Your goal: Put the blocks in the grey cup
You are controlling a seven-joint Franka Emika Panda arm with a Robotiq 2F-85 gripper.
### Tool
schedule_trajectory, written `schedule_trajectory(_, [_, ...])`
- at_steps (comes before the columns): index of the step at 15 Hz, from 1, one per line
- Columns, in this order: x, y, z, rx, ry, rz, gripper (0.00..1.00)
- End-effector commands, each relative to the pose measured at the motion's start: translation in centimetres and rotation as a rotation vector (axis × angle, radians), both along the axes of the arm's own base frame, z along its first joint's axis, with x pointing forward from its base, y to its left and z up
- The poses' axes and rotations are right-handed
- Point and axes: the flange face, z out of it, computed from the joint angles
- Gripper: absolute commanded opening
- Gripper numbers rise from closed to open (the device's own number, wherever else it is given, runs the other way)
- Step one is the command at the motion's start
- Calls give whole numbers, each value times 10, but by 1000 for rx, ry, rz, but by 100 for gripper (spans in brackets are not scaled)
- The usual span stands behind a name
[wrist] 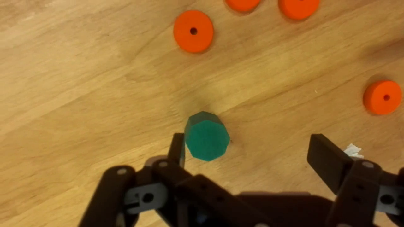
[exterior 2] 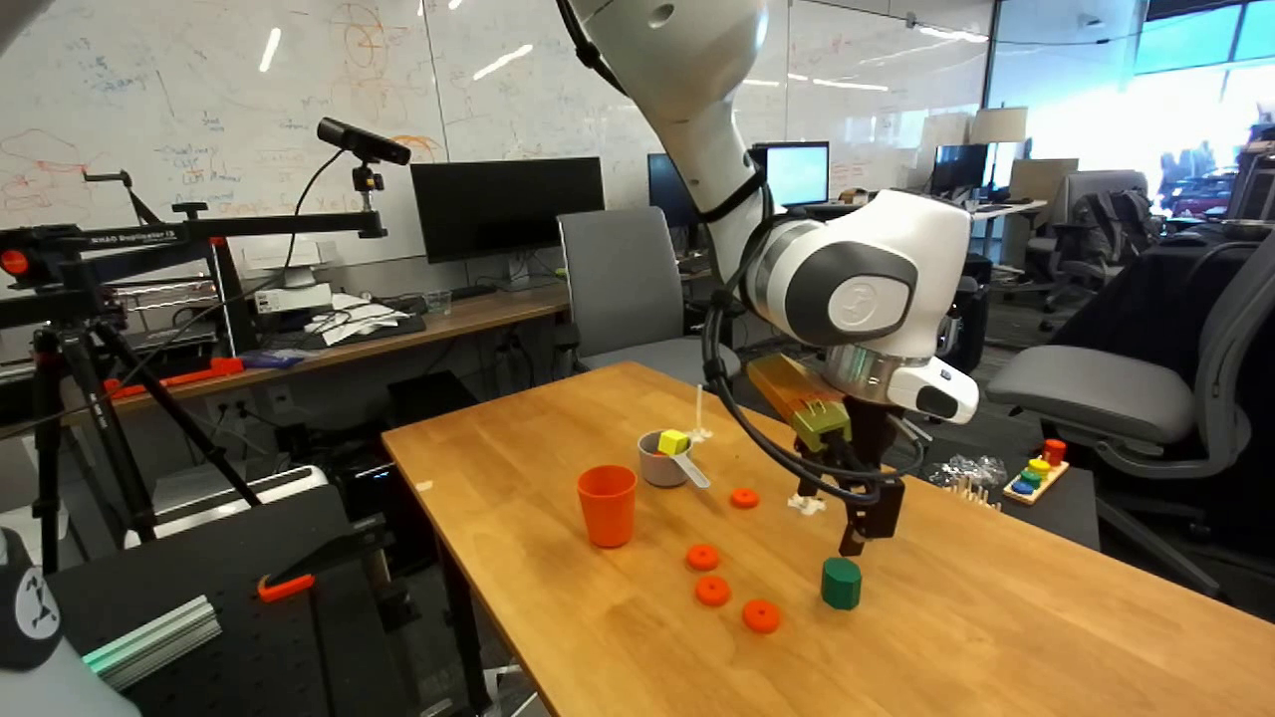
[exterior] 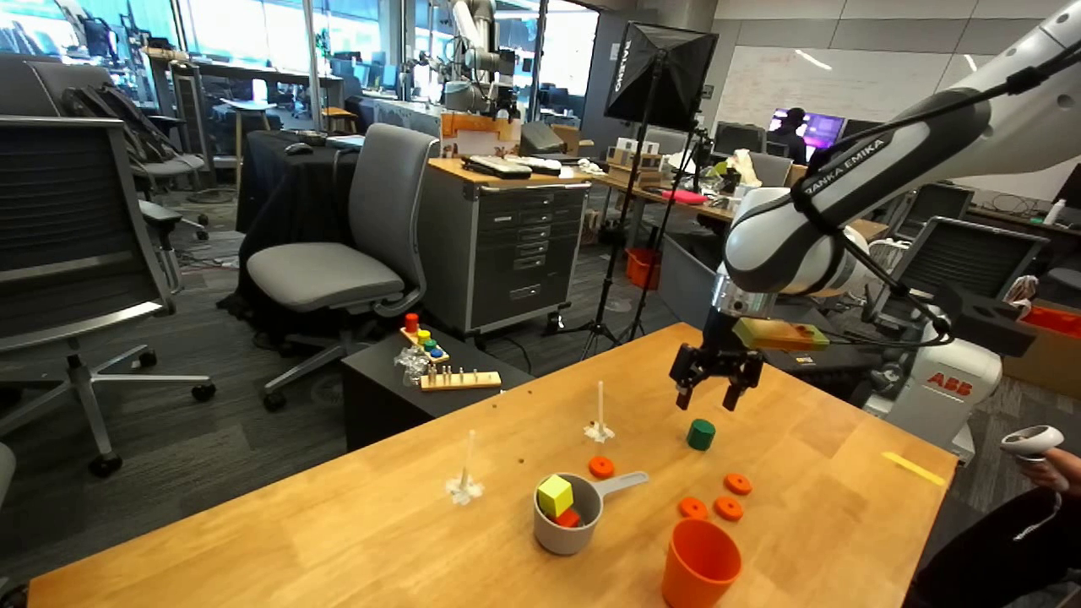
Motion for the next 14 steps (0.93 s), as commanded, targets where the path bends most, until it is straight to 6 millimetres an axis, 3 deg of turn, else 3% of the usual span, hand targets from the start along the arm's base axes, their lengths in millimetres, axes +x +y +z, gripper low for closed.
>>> schedule_trajectory(1, [0, -7, -5, 5, 25, -43, 100])
schedule_trajectory(9, [3, -20, -14, 24, 35, -87, 100])
schedule_trajectory(14, [6, -22, -31, 44, 46, -108, 100])
